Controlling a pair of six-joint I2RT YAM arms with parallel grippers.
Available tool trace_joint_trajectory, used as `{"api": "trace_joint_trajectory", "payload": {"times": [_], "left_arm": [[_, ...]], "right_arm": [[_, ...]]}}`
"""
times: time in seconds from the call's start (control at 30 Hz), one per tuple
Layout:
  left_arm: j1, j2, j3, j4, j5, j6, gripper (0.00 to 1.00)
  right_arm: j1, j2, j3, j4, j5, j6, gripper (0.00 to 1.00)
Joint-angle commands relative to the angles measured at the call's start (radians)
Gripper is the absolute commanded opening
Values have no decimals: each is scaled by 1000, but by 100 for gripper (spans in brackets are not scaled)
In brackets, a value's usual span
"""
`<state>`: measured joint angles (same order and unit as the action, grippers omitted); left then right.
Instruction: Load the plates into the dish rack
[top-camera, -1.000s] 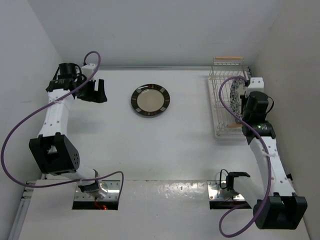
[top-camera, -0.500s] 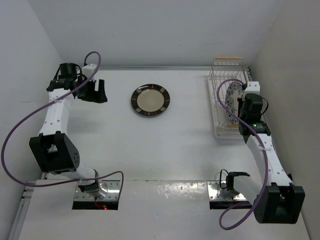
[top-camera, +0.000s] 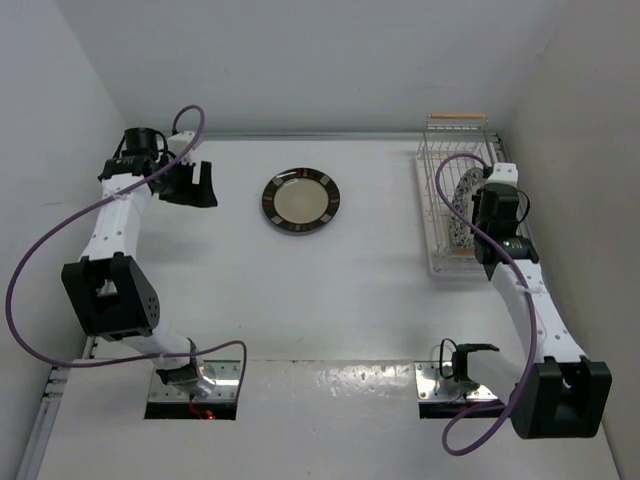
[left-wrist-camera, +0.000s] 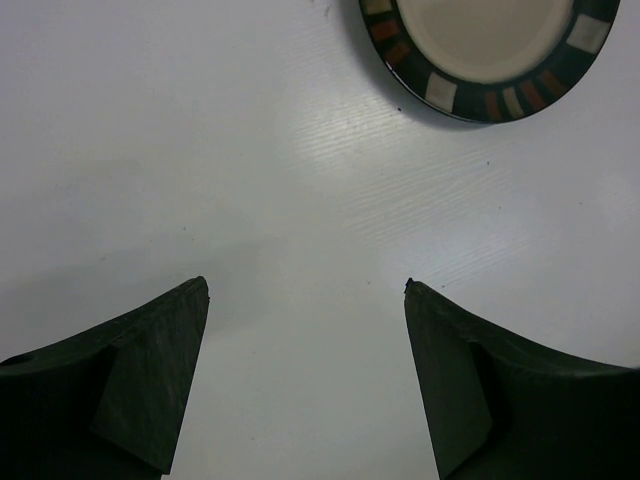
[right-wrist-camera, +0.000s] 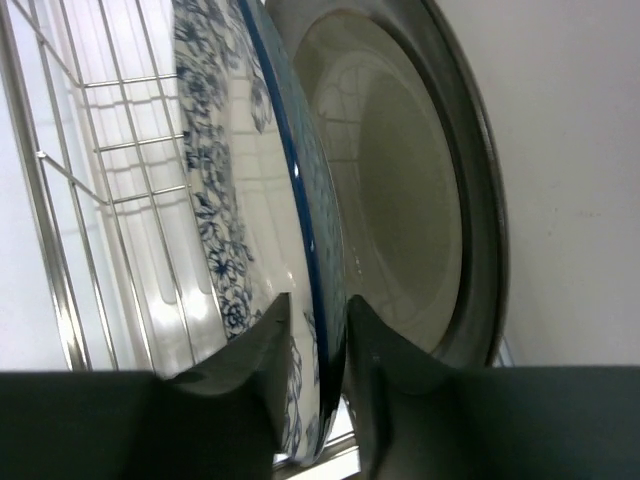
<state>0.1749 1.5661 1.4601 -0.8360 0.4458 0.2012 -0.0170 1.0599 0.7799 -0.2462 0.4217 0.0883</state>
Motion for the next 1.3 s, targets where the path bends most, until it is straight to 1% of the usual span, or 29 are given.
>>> {"api": "trace_joint_trajectory", "payload": {"times": [0.0, 0.1, 0.2, 0.23, 0.27, 0.33, 0.4, 0.43, 0.47, 0.6, 0.63, 0.67, 0.73, 0.83, 0.97, 1.0, 1.07, 1.1, 1.17, 1.2, 1.27], "left_arm": [[-29, 41, -7, 11, -5, 6, 83], [-78, 84, 14, 11, -15, 15, 83], [-112, 158, 26, 11, -15, 15, 85], [-132, 179, 52, 11, -15, 15, 85], [-143, 201, 65, 11, -15, 6, 85], [-167, 267, 107, 11, -6, -3, 85], [-182, 314, 143, 11, -6, -16, 85], [-183, 366, 163, 23, -6, -44, 85], [-193, 394, 207, 23, -6, -58, 85], [-215, 541, 334, 32, 17, -124, 85], [-215, 570, 379, 32, 18, -146, 85], [-224, 622, 397, 32, 27, -155, 85], [-224, 669, 430, 32, 27, -169, 85], [-244, 742, 480, 41, 27, -178, 85], [-253, 807, 516, 41, 62, -198, 78], [-262, 816, 526, 41, 79, -198, 73], [-271, 845, 537, 41, 100, -198, 67], [-272, 856, 546, 41, 109, -198, 61], [-284, 893, 555, 41, 119, -198, 55], [-294, 905, 556, 41, 131, -198, 49], [-314, 926, 546, 41, 157, -198, 43]], "right_arm": [[9, -21, -14, 31, 12, 21, 30], [8, -34, -21, 47, 12, -7, 37], [9, -46, -21, 73, 11, -41, 49], [9, -61, -16, 73, 8, -64, 54], [8, -49, -8, 73, 5, -71, 61], [9, -51, 7, 73, 0, -79, 66], [9, -54, 31, 62, -11, -120, 71], [9, -54, 41, 53, -24, -121, 74], [9, -51, 64, 51, -26, -125, 78], [9, -52, 105, 28, -35, -122, 85], [9, -55, 119, 21, -34, -124, 85], [9, -55, 125, 15, -32, -119, 87], [9, -61, 146, 5, -34, -119, 89], [9, -78, 154, -8, -46, -111, 89], [40, -113, 142, -19, -57, -99, 89], [45, -116, 136, -15, -55, -96, 89], [49, -135, 131, -16, -58, -96, 89], [55, -132, 130, -16, -69, -63, 89], [64, -146, 128, -15, -57, -55, 89], [69, -149, 125, -15, -63, -47, 89], [77, -144, 125, -21, -64, -45, 89]]}}
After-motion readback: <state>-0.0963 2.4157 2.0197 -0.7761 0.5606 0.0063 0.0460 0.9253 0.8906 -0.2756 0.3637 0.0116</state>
